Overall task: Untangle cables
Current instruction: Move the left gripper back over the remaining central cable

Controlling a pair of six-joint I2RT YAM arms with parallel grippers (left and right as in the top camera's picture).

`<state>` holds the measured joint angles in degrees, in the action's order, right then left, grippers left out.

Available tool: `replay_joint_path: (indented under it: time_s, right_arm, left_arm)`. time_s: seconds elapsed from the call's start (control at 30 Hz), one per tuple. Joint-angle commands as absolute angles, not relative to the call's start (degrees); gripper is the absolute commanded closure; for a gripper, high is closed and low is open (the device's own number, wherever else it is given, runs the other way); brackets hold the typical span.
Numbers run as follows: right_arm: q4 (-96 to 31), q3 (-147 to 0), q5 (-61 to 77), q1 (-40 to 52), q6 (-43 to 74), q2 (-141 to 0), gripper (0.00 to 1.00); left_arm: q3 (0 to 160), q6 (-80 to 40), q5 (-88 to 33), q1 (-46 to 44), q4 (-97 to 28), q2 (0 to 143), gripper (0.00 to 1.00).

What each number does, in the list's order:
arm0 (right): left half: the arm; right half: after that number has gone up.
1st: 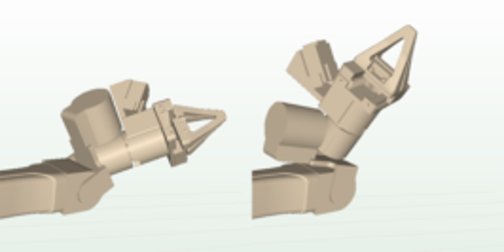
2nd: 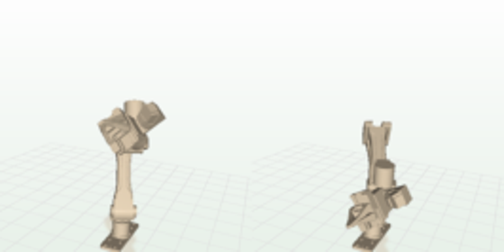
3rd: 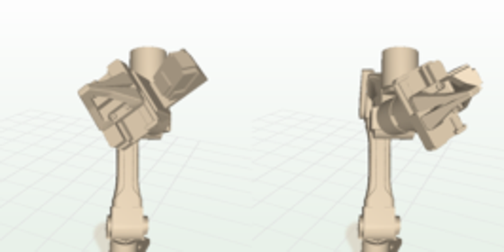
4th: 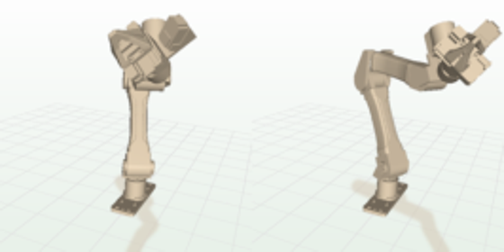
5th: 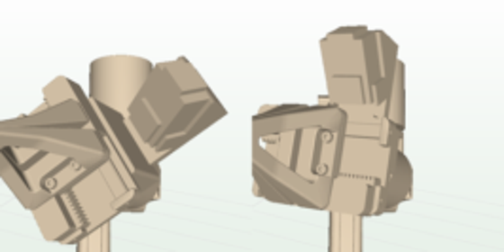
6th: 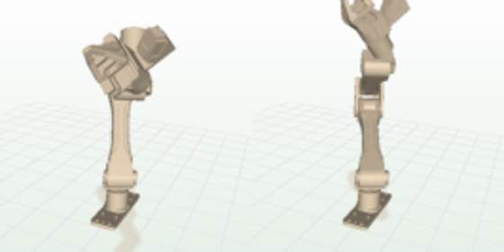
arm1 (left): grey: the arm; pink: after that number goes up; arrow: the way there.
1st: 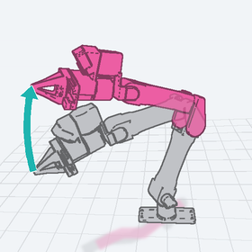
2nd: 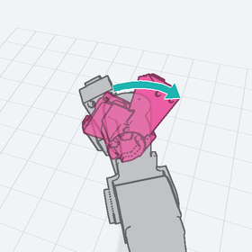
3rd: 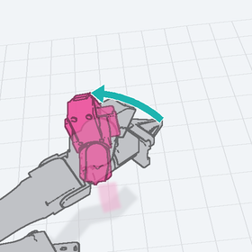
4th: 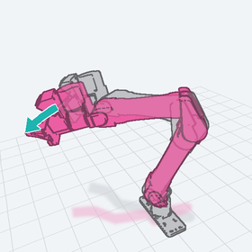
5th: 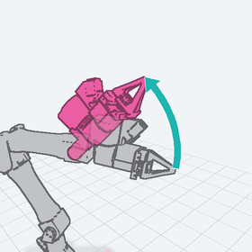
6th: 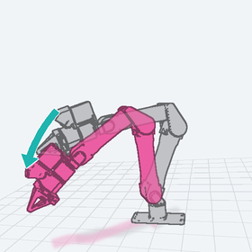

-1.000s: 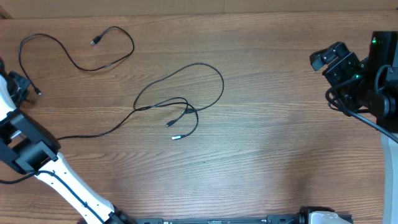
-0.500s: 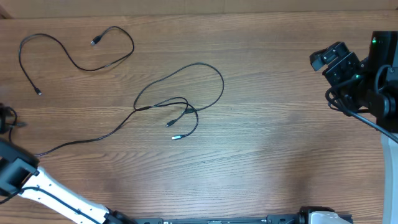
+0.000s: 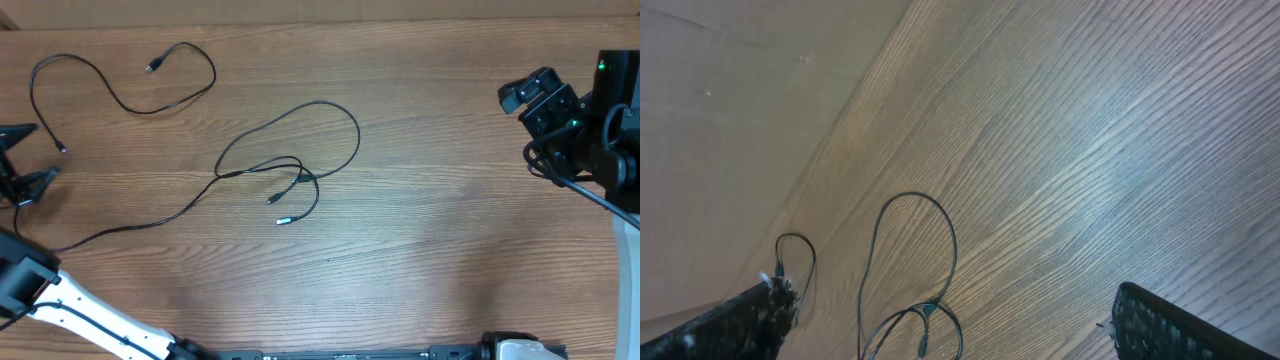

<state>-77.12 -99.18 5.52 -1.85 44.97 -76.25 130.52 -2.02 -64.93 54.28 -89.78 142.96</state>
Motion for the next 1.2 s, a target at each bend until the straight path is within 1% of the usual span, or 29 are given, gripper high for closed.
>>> replay_joint_path:
  time_s: [0.0,0.13,0.33,0.47,0.5,0.53,0.57,0.6,0.7,0.83,0.93,1.03,1.17]
  right_arm:
    - [-76.9,-99.4,5.0,-2.0,44.7,-76.0,0.0]
    - [-76.9,-99.4,5.0,-2.0,44.7,-76.0,0.0]
    - [-76.9,-99.4,5.0,-2.0,44.7,-76.0,0.0]
    - [-76.9,-99.4,5.0,-2.0,44.7,-76.0,0.0]
    - [-76.9,-99.4,5.0,-2.0,44.7,-76.0,0.0]
    - [-76.9,-99.4,5.0,-2.0,44.7,-76.0,0.0]
    - [-76.9,-99.4,5.0,-2.0,44.7,-76.0,0.0]
    - [-76.9,-99.4,5.0,-2.0,44.7,-76.0,0.0]
    - [-76.9,-99.4,5.0,-2.0,44.7,-76.0,0.0]
    - [-76.9,-99.4,5.0,-2.0,44.7,-76.0,0.0]
    - [-76.9,-99.4,5.0,-2.0,44.7,-76.0,0.0]
    - [-76.9,-99.4,5.0,-2.0,44.7,-76.0,0.0]
    - [-76.9,-99.4,5.0,-2.0,44.7,-76.0,0.0]
  left_arm:
    - [131.0,7.3,-56.9,49.4,-92.9,140.4,0.0]
    - [131.0,13.4,-52.4,42.9,-96.8,140.1,0.0]
    - [130.9,10.4,-39.1,29.1,-96.9,140.1,0.0]
    - [130.9,3.2,-32.8,20.6,-96.9,139.7,0.0]
    - [130.9,0.4,-30.9,17.3,-96.9,138.5,0.09]
    - [130.8,-0.9,-30.2,16.1,-96.9,137.4,0.13]
    - [130.8,-2.1,-29.3,14.5,-96.9,135.8,0.13]
    - [130.8,-2.9,-29.2,13.2,-96.9,134.1,0.13]
    - [130.8,-3.9,-27.0,8.4,-96.9,126.6,0.08]
    - [130.7,-9.4,-13.9,2.5,-96.8,117.6,0.0]
    - [129.8,-9.3,-8.3,-1.8,-96.8,112.1,0.01]
    - [126.0,-6.5,-8.4,-6.9,-96.8,108.3,0.01]
    - [119.3,-6.2,-8.9,-9.9,-96.6,108.3,0.0]
